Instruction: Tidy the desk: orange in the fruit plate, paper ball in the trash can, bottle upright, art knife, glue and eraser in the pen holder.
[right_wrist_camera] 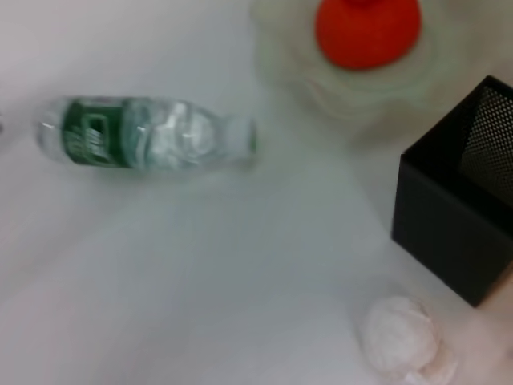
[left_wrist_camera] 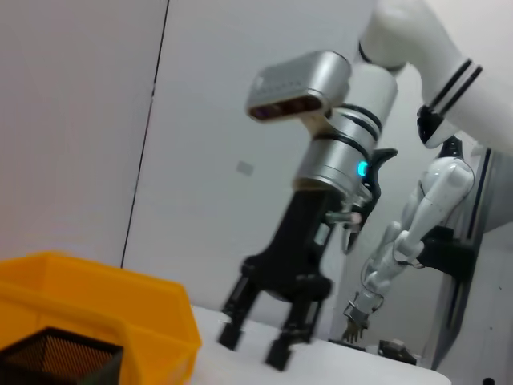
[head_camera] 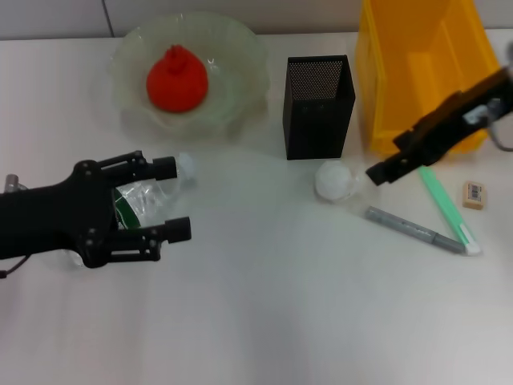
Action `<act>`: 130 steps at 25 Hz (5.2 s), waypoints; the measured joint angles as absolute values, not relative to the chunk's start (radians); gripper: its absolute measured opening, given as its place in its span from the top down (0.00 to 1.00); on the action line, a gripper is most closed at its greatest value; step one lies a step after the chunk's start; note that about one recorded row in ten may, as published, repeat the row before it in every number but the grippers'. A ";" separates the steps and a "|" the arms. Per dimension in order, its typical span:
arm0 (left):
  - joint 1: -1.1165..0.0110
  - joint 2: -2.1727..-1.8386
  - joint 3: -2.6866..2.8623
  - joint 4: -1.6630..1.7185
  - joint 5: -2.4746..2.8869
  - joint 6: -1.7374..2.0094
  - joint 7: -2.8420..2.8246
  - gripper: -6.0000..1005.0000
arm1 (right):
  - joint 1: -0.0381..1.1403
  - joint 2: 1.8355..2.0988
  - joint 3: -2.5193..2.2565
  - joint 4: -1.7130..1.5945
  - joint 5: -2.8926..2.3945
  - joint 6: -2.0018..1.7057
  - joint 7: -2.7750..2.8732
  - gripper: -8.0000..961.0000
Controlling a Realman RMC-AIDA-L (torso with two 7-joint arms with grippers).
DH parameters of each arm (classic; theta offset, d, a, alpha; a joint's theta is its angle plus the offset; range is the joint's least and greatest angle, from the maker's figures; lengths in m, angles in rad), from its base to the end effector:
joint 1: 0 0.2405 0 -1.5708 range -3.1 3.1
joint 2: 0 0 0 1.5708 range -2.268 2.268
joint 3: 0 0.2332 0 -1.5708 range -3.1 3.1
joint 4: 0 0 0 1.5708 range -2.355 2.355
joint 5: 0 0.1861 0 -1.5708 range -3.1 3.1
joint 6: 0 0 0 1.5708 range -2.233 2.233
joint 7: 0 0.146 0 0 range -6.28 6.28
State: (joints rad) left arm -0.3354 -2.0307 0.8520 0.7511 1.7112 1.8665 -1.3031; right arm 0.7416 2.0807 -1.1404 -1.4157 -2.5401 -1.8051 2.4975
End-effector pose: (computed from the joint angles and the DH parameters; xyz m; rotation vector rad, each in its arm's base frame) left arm -0.2262 0.2420 0.0406 -2.8046 -0.4136 -1.0300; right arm 0.1294 0.3270 0.0432 -2.7119 0.8997 -0.3655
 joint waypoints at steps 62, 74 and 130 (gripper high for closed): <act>-0.340 -2.052 0.850 0.664 1.739 1.730 -1.242 0.17 | 0.703 2.082 -1.416 -1.534 -2.651 -1.769 2.686 0.50; -0.344 -2.059 0.856 0.664 1.739 1.736 -1.232 0.17 | 0.587 2.084 -1.312 -1.675 -2.811 -1.498 2.709 0.50; -0.326 -2.051 0.856 0.714 1.750 1.707 -1.214 0.21 | 0.640 2.086 -1.283 -1.395 -2.830 -1.708 2.733 0.18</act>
State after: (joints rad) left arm -0.3260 -2.0510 0.8565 0.7144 1.7503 1.7073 -1.2141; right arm 0.6399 2.0858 -1.2830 -1.3945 -2.8303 -1.7080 2.7332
